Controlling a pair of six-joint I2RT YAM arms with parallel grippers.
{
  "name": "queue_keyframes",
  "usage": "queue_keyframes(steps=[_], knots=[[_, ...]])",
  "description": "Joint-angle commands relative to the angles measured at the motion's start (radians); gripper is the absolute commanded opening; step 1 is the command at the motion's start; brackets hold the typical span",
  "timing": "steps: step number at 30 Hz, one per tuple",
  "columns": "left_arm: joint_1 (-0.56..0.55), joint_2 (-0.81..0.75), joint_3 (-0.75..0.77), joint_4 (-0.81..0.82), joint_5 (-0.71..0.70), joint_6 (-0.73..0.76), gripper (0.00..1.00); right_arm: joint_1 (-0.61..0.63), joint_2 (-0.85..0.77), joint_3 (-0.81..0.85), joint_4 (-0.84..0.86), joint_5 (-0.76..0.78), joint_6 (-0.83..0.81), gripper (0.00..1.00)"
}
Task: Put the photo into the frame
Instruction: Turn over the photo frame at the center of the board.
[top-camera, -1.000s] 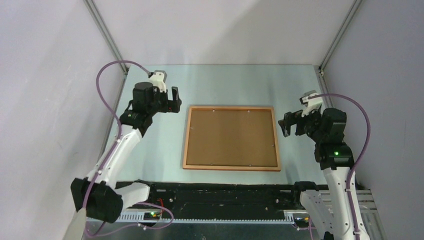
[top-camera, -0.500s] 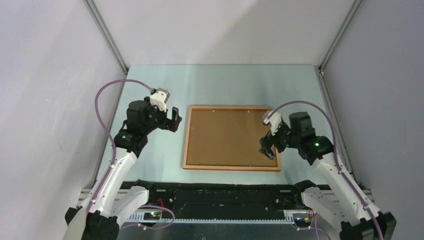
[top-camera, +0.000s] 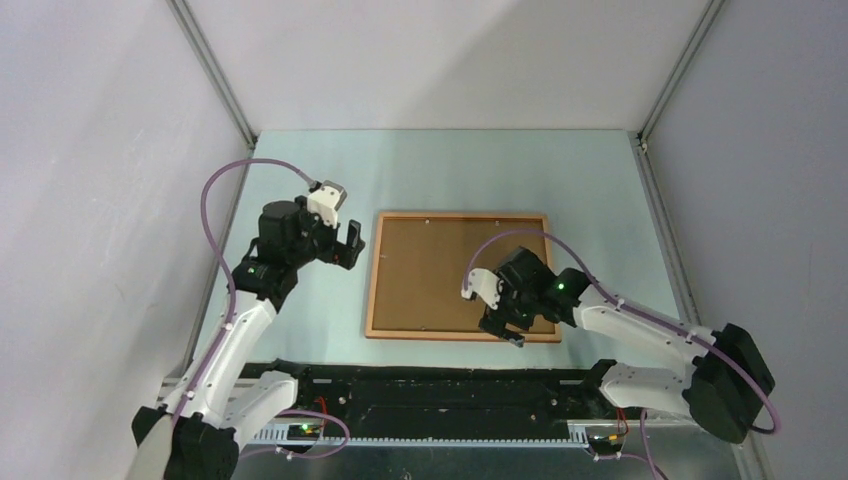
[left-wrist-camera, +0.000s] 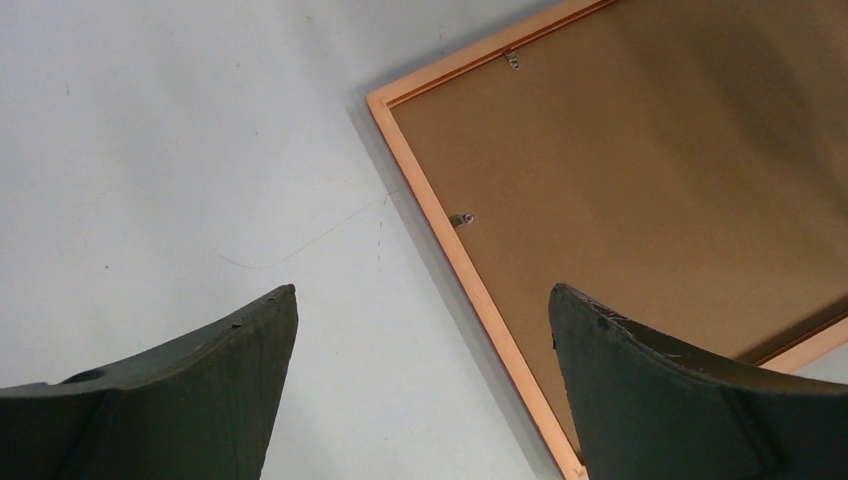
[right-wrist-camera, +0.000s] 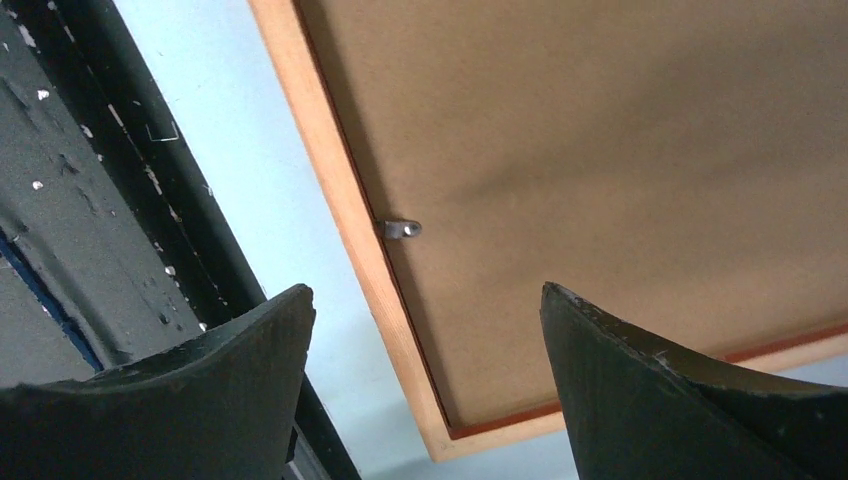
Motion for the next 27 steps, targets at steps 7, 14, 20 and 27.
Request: queue_keyframes(steps=[7,14,20,27], knots=[[0.003,0.030,-0.012,0.008,-0.053,0.037,0.98,0.150,0.105,0.007,0.104,0.039,-0.018,0.81],[0.003,0.050,-0.011,0.009,-0.069,0.042,0.98,0.221,0.197,0.013,0.148,0.126,0.006,0.76],[0.003,0.064,-0.006,0.009,-0.066,0.036,0.98,0.249,0.262,0.026,0.153,0.161,0.020,0.68],[0.004,0.064,-0.010,0.008,-0.069,0.035,0.98,0.257,0.280,0.032,0.150,0.161,0.023,0.57]])
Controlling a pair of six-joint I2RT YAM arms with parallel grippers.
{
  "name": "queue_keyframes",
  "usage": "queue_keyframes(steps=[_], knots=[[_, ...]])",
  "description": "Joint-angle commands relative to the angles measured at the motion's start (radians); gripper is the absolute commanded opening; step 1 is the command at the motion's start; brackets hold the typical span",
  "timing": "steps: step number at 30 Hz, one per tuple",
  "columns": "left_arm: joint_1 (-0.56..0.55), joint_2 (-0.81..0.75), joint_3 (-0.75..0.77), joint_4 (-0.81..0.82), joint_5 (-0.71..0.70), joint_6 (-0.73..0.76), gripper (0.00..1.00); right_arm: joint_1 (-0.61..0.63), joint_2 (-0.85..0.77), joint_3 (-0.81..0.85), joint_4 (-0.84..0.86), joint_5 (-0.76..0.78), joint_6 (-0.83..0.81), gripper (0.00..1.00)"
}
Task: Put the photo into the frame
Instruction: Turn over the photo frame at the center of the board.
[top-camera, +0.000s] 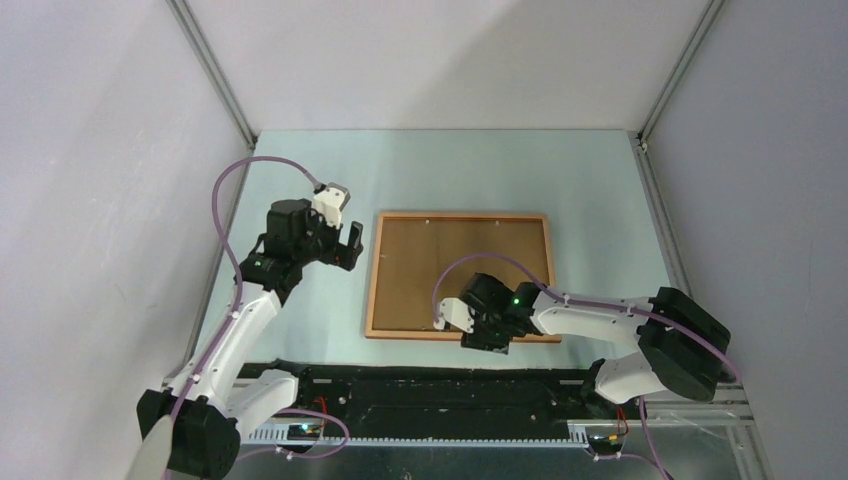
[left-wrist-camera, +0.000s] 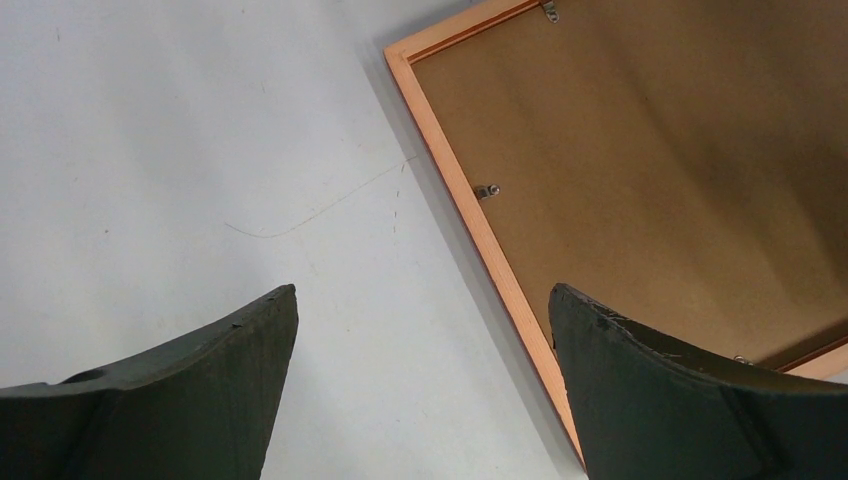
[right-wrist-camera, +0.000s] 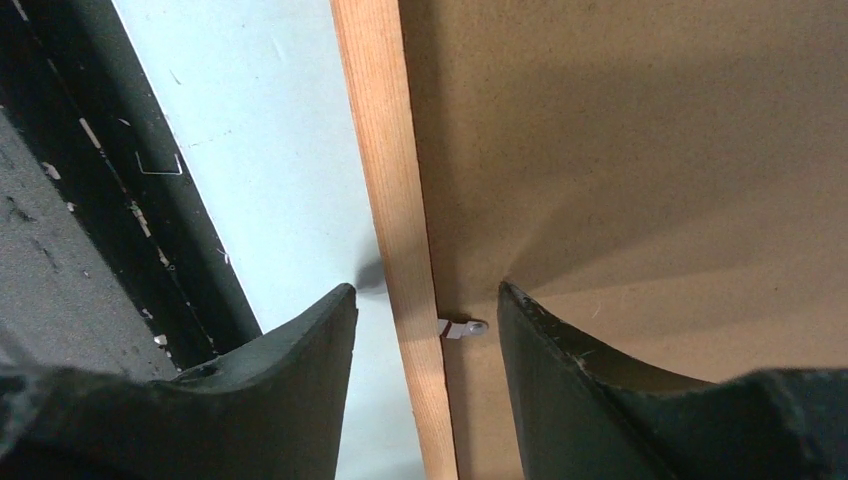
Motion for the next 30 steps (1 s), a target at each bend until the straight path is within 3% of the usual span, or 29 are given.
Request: queue_keyframes(steps=[1,5,11,17,25,30], knots=[[0.004,-0.001,-0.001,0.020,-0.013,0.017,0.98,0.010,0.011,0.032,0.025,0.013,0.012,0.55],[0.003,0.005,0.003,0.021,-0.012,0.017,0.98,0.012,0.020,0.037,0.019,0.006,0.013,0.44],[0.003,-0.006,0.002,0.020,-0.003,0.036,0.98,0.012,0.033,0.057,-0.008,-0.007,0.012,0.17],[-0.023,-0.032,0.002,0.021,0.053,0.100,0.99,-0.024,0.028,0.131,-0.100,-0.100,-0.009,0.03],[-0.177,-0.107,0.013,-0.014,0.001,0.263,0.98,-0.141,-0.001,0.324,-0.285,-0.272,-0.081,0.00],[-0.295,-0.080,0.103,-0.127,-0.011,0.323,0.98,-0.240,-0.002,0.468,-0.404,-0.367,-0.118,0.00]])
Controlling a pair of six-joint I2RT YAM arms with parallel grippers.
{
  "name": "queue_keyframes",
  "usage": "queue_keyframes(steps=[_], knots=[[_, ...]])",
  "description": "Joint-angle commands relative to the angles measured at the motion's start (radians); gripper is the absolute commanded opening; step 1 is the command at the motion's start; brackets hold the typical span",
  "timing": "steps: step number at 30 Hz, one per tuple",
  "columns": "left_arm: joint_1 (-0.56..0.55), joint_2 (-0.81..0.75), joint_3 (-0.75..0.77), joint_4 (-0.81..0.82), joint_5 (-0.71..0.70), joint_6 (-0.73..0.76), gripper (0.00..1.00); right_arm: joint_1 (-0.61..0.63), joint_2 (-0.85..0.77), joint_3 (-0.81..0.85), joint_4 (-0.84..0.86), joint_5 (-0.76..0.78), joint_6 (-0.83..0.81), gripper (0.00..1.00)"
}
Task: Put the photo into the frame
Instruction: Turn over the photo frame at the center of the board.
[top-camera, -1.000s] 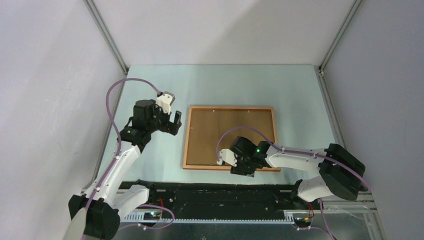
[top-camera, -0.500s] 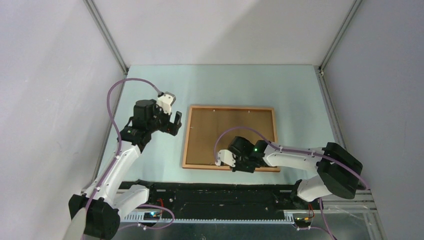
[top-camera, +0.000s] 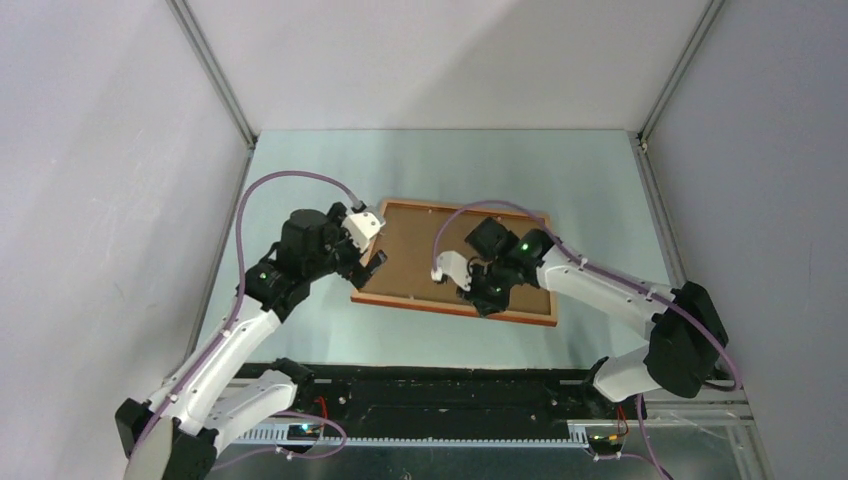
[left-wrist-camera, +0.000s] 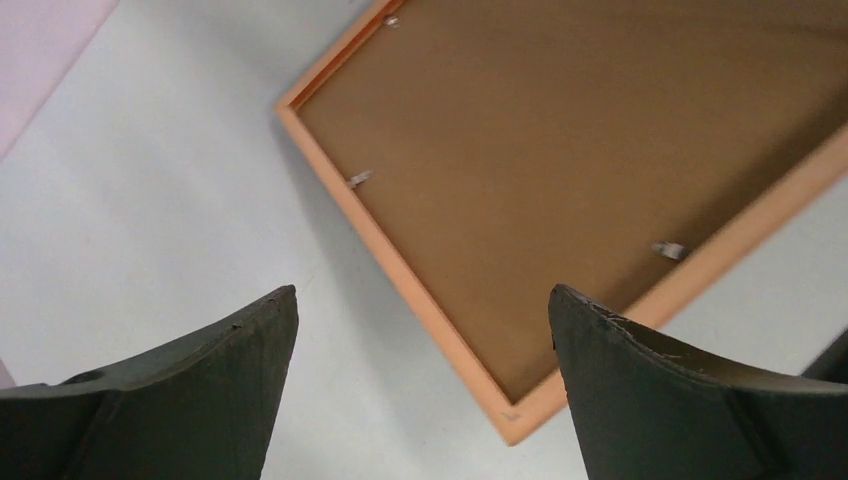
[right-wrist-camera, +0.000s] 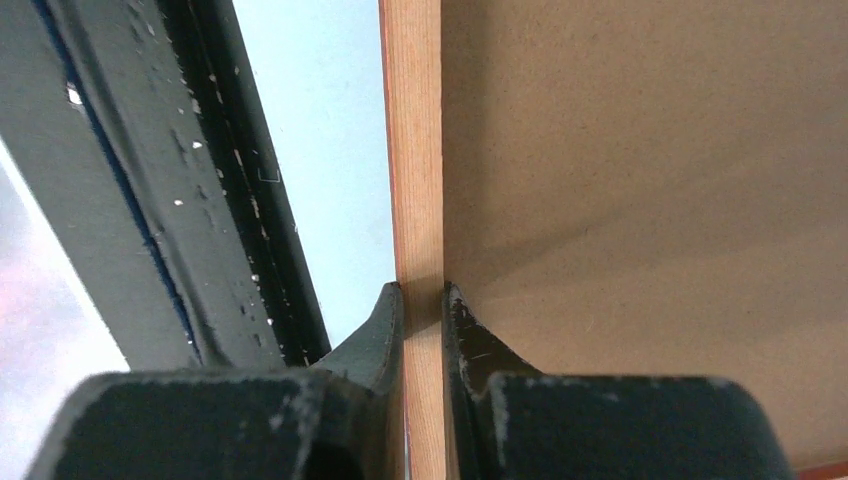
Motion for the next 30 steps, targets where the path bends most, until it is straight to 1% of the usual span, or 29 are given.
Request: queue_keyframes(steps=[1,5,6,7,8,12,17,23,28,30], knots=[[-0.097,0.016,0.108,-0.086,-0.018,0.095,0.98,-0.076,-0.033,0.174,-0.136,-0.112,-0.044,0.00],[-0.242,0.072,0.177,-0.150,-0.100,0.141,0.98,-0.165,0.002,0.292,-0.233,-0.198,-0.066,0.00],[-0.298,0.094,0.186,-0.156,-0.146,0.168,0.98,-0.178,0.010,0.328,-0.249,-0.227,-0.075,0.00],[-0.324,0.106,0.202,-0.157,-0.164,0.180,0.98,-0.201,0.030,0.347,-0.282,-0.255,-0.080,0.00],[-0.374,0.134,0.214,-0.157,-0.215,0.206,0.98,-0.212,0.041,0.383,-0.299,-0.268,-0.089,0.00],[-0.480,0.241,0.299,-0.157,-0.316,0.262,0.98,-0.267,0.097,0.495,-0.414,-0.345,-0.112,0.00],[-0.529,0.358,0.397,-0.155,-0.343,0.297,0.98,-0.315,0.136,0.574,-0.472,-0.381,-0.124,0.00],[-0.559,0.430,0.450,-0.146,-0.315,0.298,0.98,-0.372,0.154,0.641,-0.525,-0.453,-0.131,0.00],[-0.583,0.490,0.479,-0.131,-0.337,0.314,1.00,-0.416,0.174,0.678,-0.567,-0.495,-0.137,0.00],[-0.588,0.516,0.493,-0.127,-0.343,0.319,0.97,-0.428,0.181,0.689,-0.578,-0.505,-0.143,0.00]])
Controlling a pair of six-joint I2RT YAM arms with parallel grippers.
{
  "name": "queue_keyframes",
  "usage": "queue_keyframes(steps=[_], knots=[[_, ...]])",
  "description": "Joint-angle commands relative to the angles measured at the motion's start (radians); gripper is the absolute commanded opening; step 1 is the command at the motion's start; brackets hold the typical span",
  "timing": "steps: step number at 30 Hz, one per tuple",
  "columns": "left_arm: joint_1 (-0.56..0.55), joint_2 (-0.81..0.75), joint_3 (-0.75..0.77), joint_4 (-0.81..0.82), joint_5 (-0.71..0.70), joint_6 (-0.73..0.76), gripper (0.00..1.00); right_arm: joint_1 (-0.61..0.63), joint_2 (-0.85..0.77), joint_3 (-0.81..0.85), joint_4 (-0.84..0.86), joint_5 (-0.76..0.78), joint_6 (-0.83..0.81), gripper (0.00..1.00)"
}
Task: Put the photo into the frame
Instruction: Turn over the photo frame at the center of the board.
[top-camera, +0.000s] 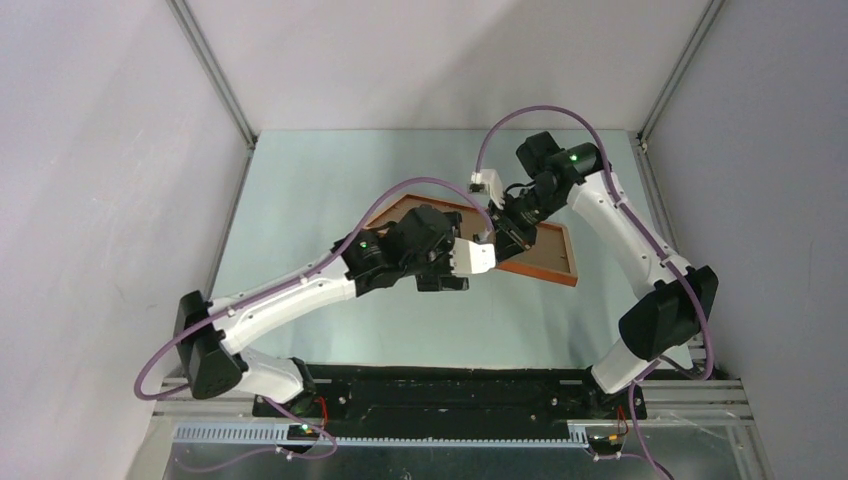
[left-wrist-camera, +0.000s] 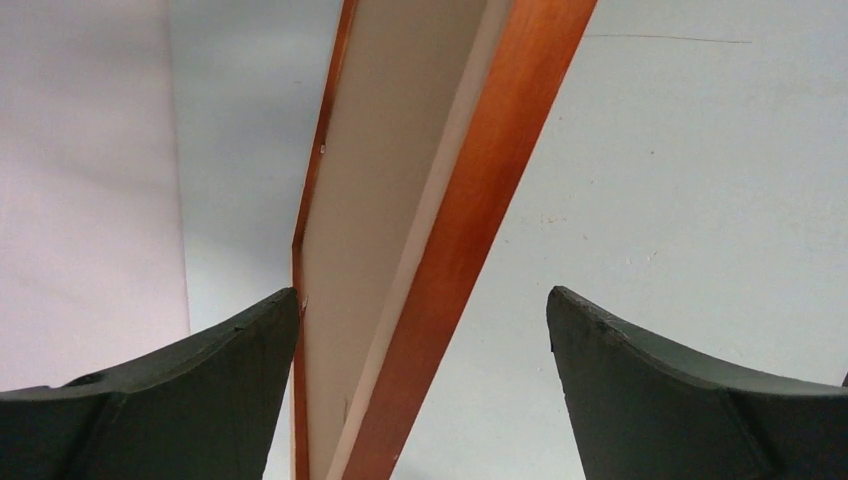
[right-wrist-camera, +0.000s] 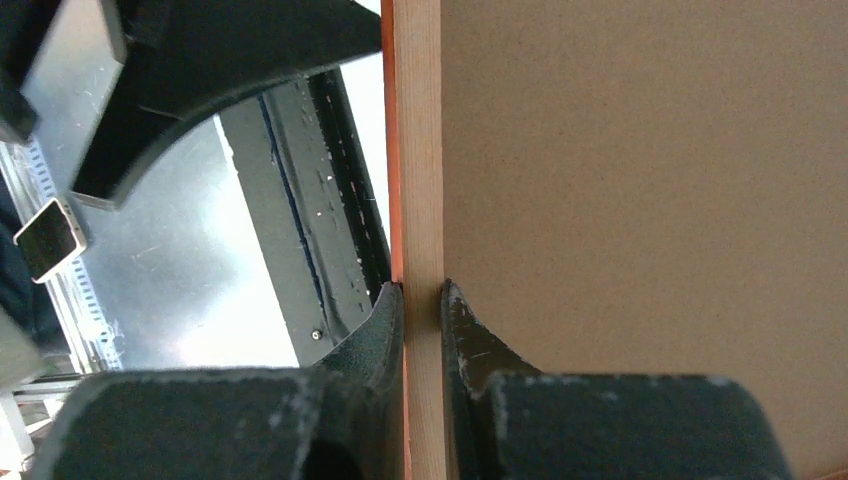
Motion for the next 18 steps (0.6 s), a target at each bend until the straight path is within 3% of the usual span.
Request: queue_keyframes(steps=[1,9,18], knots=[[-0.017,0.055,0.064,0.029,-0.030,0.036,0.95,-0.027,0.003,0.082,-0.036,-0.089,-0.026,0.00],[-0.025,0.132,0.112,0.032,-0.047,0.048,0.87,-0.060,0.007,0.088,-0.054,-0.113,-0.036,0.00],[-0.031,0.147,0.130,0.031,-0.084,0.053,0.63,-0.079,-0.001,0.071,-0.056,-0.117,-0.044,0.00]])
